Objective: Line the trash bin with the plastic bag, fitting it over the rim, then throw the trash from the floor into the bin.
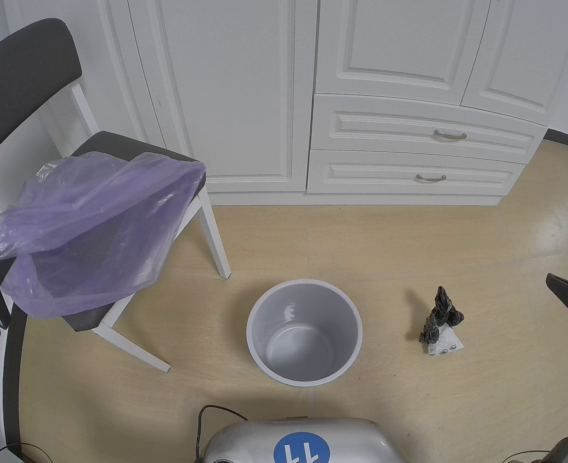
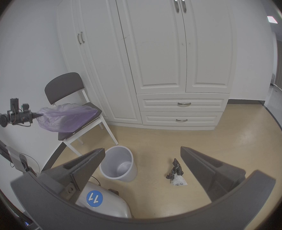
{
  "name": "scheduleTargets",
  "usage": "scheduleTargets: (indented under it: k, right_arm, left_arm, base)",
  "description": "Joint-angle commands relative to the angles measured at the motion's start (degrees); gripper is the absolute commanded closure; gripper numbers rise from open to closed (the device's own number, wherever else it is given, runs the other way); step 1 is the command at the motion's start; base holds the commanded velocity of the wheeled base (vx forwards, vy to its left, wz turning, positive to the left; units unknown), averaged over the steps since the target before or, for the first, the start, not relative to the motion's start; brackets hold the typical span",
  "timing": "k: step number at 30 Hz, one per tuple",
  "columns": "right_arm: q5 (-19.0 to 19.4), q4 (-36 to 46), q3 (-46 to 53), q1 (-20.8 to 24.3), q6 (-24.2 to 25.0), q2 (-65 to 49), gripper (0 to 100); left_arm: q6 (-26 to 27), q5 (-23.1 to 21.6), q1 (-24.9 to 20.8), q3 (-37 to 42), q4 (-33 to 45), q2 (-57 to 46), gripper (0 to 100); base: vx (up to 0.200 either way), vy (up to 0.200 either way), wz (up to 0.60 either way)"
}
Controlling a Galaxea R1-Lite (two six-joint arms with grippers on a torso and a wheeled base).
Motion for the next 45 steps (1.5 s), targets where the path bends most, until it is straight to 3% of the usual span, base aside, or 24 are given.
scheduleTargets:
  k: [1,4,5,8,13,17,19,22,28,34,39,45]
  right_arm:
    - [-1.1,-0.8,-1.0,1.0,0.7,1.9,0]
    - [-1.8,-2.7,-1.0,1.8,2.5,3.7,0]
    - [-3.1,-4.8,-1.0,3.5,4.4,5.1,0]
    - [-7.5,-7.6,-1.1,7.5,7.0,7.6,0]
    - [-16.5,-14.2,-1.6,17.8,8.6,12.2,0]
    - [-20.8,-15.3,-4.0,23.4,8.9,17.5,0]
    - [-21.3,-15.4,-3.9,23.9,9.2,18.3,0]
    - [-21.5,-17.5,-1.5,28.2,11.7,19.6,0]
    - [-21.6,-19.6,-1.0,32.1,11.7,23.6,0]
    - [-21.7,-19.7,-0.3,33.5,12.2,29.3,0]
    - [-21.8,-20.6,1.5,37.2,13.2,33.5,0]
    - [-23.7,-26.3,2.1,37.4,14.6,36.5,0]
  left_arm:
    - [-3.1,-0.3,-3.3,-4.1,1.2,-1.9,100]
    - [-5.9,0.0,-7.7,-5.3,1.2,-0.7,100]
    - [-7.6,0.4,-11.7,-6.2,1.3,0.0,100]
    - [-10.0,0.8,-16.8,-7.2,1.2,1.0,100]
    - [-10.0,3.0,-24.0,-7.9,0.6,2.5,100]
    - [-9.8,4.2,-27.5,-8.0,0.2,2.6,100]
    - [-9.7,4.2,-28.0,-7.9,0.3,2.4,100]
    - [-9.6,4.2,-30.1,-7.8,0.2,1.0,100]
    - [-9.4,4.0,-33.7,-7.2,-2.0,-0.4,100]
    - [-9.9,4.0,-33.7,-6.0,-8.1,-0.5,100]
    - [-9.9,3.7,-33.8,-2.7,-15.4,-0.3,100]
    - [-9.6,3.5,-33.9,-2.1,-16.5,-2.2,100]
  base:
    - [0.000,0.000,0.00]
    - [0.000,0.000,0.00]
    - [0.000,0.000,0.00]
    - [0.000,0.000,0.00]
    - [0.000,0.000,0.00]
    - [0.000,0.000,0.00]
    - [0.000,0.000,0.00]
    - [0.000,0.000,0.00]
    - [0.000,0.000,0.00]
    - [0.000,0.000,0.00]
    - [0.000,0.000,0.00]
    - [0.000,0.000,0.00]
